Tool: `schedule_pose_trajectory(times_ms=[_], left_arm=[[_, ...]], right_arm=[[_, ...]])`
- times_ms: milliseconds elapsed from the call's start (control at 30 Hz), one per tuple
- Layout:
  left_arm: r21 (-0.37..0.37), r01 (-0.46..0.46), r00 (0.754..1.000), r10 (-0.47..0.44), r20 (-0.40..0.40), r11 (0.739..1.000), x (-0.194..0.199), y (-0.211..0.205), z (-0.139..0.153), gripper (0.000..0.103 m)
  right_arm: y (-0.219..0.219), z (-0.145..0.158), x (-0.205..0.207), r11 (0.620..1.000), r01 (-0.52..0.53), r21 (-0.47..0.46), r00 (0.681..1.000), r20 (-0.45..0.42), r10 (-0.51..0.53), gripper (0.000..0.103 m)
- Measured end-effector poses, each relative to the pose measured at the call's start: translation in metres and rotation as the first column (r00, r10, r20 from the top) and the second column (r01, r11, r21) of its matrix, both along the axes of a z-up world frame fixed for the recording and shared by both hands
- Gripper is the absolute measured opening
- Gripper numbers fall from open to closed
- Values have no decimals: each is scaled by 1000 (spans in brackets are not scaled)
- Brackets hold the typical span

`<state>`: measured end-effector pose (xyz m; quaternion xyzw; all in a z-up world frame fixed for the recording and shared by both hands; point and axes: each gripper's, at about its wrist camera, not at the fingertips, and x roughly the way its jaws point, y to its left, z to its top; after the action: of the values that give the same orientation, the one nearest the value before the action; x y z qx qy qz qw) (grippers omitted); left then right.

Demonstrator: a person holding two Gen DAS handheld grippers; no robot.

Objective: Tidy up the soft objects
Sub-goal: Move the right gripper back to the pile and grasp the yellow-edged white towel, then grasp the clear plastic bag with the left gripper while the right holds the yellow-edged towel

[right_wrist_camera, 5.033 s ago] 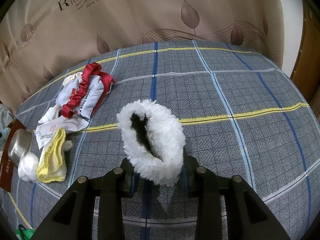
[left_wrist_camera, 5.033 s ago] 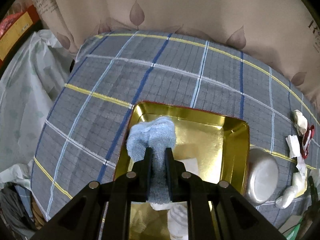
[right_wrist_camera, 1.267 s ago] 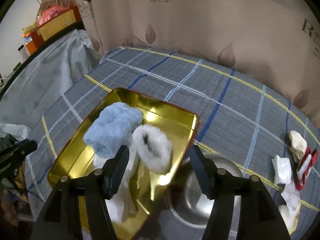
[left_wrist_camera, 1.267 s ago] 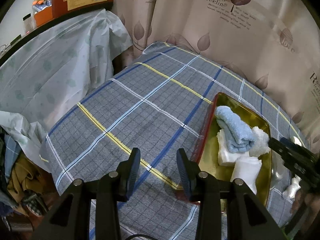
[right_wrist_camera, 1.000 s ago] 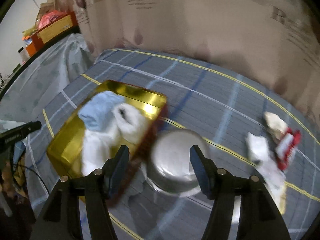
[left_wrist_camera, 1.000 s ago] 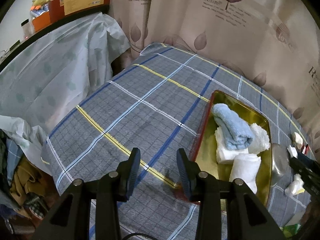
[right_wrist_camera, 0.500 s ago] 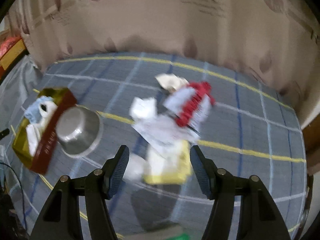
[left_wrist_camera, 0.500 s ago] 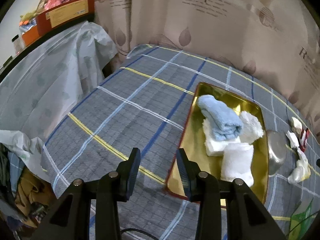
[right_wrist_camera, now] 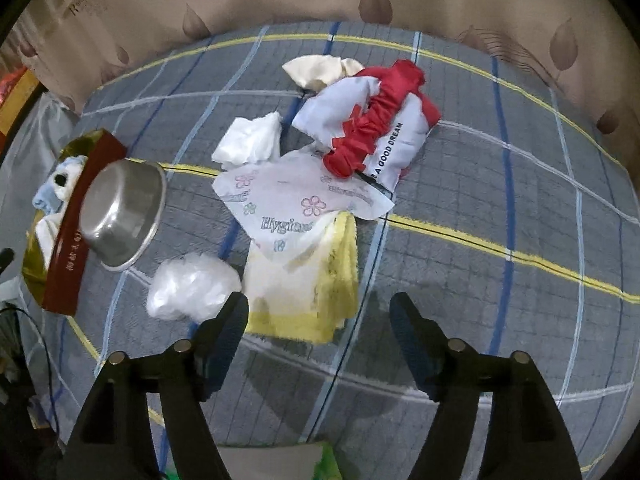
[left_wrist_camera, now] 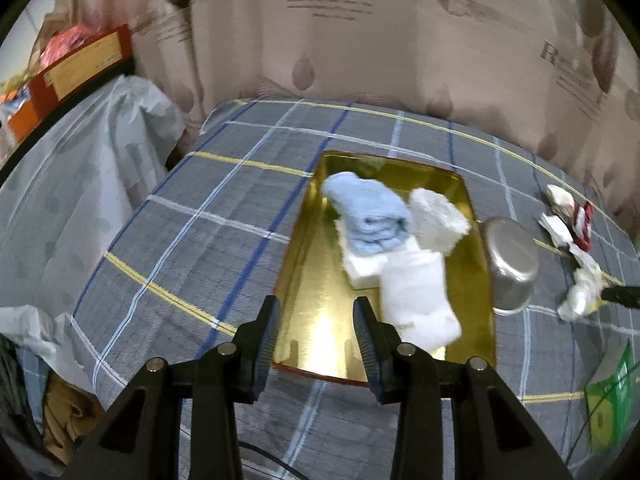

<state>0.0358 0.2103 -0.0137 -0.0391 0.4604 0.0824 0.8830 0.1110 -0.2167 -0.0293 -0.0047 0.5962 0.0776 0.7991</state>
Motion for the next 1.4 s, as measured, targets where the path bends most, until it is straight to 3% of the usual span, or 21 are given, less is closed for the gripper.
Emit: schedule_pose_trajectory(times_ms=[400, 433, 467, 667, 833, 1000, 1167, 1300, 1400], left_arm=[[-11, 167, 986, -167, -12, 986, 10, -68, 9, 38], [-14, 184, 983, -184, -14, 983, 11, -75, 10, 38], [-19, 197, 980, -198, -15, 980, 11, -80, 11, 38], [-31, 299, 954, -300, -23, 954, 20, -129, 12, 38], [-48, 411, 910, -413, -31, 910, 26, -177, 10, 38], [-102, 502, 860, -509, -49, 859, 35, -216, 1, 38], [-173, 556, 815, -574, -76, 813, 48, -246, -12, 38], [-201, 585, 788, -609, -89, 786, 59, -264, -21, 49], [-183, 598, 779, -620, -97, 780, 66, -278, -27, 49]], right_arm=[[24, -32, 32, 998, -43, -39, 998, -49, 41, 76], [24, -31, 31, 998, -49, -39, 998, -43, 47, 75], [24, -30, 30, 998, -58, -35, 998, -40, 56, 66], [7, -28, 15, 997, -72, -34, 997, -41, 71, 64], [-26, -26, -4, 999, -36, -35, 999, -34, 35, 64], [-76, -25, -21, 997, 79, -25, 997, 7, -78, 64], [-109, -24, -42, 983, 181, -14, 979, 98, -178, 64], [-120, -25, -59, 974, 225, 8, 957, 188, -222, 64], [-117, -27, -65, 973, 230, 7, 944, 242, -225, 64]])
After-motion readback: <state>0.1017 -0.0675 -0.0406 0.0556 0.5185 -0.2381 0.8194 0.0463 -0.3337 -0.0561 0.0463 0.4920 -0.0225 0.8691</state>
